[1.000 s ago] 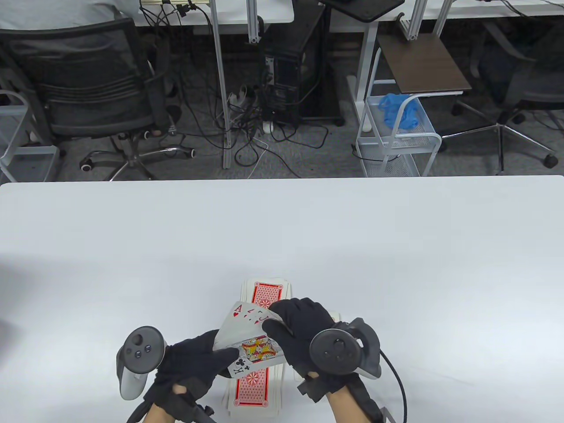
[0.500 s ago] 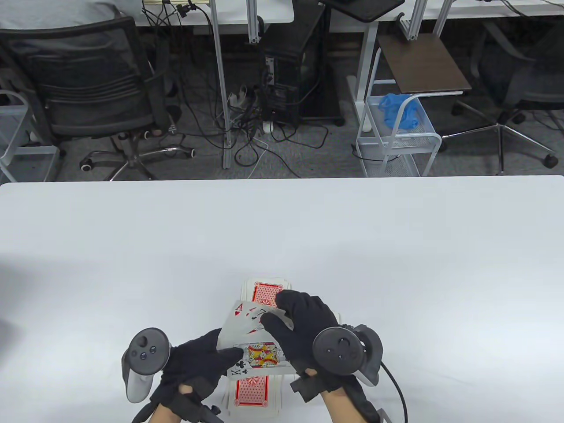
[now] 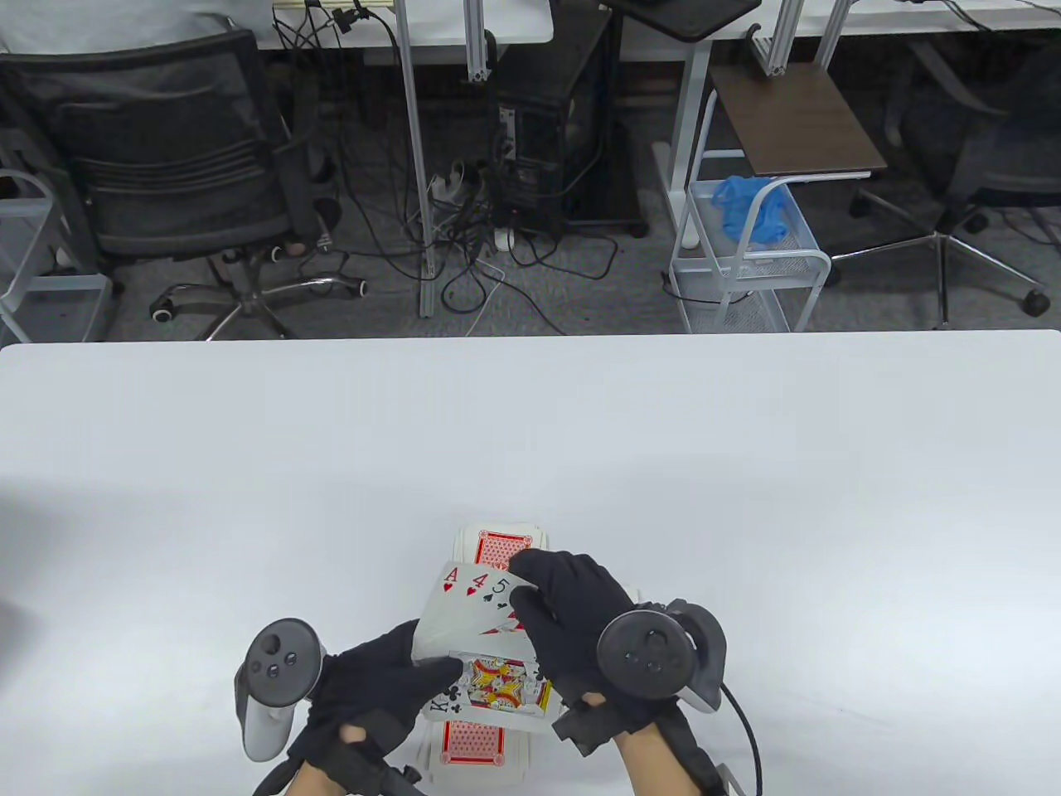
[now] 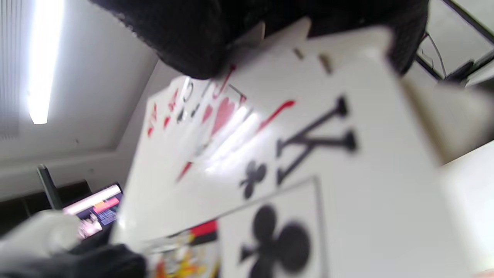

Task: Four-player card dealing with fan arrangement

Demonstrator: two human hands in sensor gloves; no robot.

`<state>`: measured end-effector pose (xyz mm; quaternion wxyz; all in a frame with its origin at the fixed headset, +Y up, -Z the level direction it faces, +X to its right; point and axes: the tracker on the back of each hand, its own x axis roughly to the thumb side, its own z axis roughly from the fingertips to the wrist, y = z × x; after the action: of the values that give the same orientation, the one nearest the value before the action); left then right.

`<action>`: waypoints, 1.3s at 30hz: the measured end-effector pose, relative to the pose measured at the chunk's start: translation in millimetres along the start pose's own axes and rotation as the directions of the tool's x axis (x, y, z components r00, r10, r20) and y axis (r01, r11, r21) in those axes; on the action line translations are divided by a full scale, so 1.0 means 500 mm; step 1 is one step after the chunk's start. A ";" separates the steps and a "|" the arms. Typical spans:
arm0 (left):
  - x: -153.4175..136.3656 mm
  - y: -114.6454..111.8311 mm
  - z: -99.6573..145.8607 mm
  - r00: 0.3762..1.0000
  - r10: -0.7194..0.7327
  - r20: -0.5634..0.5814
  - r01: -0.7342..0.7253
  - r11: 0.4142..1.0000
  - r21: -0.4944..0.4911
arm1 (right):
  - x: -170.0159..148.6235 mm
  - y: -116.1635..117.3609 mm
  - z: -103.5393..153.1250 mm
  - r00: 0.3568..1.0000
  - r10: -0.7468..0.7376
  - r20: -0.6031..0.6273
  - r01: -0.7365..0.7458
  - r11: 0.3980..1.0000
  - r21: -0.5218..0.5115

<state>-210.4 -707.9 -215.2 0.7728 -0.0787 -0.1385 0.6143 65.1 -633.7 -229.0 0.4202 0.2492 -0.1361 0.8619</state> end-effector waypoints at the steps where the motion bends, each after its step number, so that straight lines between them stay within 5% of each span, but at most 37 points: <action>1: -0.001 0.004 0.001 1.000 0.007 -0.001 -0.007 1.000 0.011 | -0.005 0.000 0.001 1.000 -0.015 -0.026 0.015 1.000 -0.003; 7: 0.000 0.019 0.009 0.996 0.091 -0.005 -0.090 0.992 0.090 | -0.027 0.013 0.003 0.994 0.042 -0.102 -0.036 0.997 0.062; 14: -0.015 0.031 0.015 0.980 0.196 -0.024 -0.191 0.971 0.145 | -0.032 0.021 0.003 0.988 -0.097 -0.117 0.106 0.992 0.072; 25: -0.025 0.047 0.028 0.963 0.268 -0.005 -0.254 0.919 0.300 | -0.046 0.060 0.003 0.976 0.016 -0.218 0.028 0.980 0.195; 30: -0.024 0.048 0.027 0.983 0.179 -0.034 -0.160 0.937 0.310 | -0.003 0.063 0.000 0.973 0.211 -0.092 -0.197 0.970 0.141; 33: -0.024 0.039 0.027 0.965 0.263 -0.016 -0.246 0.920 0.305 | 0.007 0.061 0.001 0.958 0.280 -0.060 -0.273 0.957 0.095; 39: -0.032 0.036 0.028 0.947 0.319 -0.022 -0.297 0.902 0.314 | -0.029 0.068 0.010 0.978 -0.060 -0.198 0.077 0.994 0.078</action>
<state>-234.5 -719.9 -209.1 0.6733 -0.0010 0.0011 0.7394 47.3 -666.1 -233.5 0.4500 0.1858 -0.0485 0.8721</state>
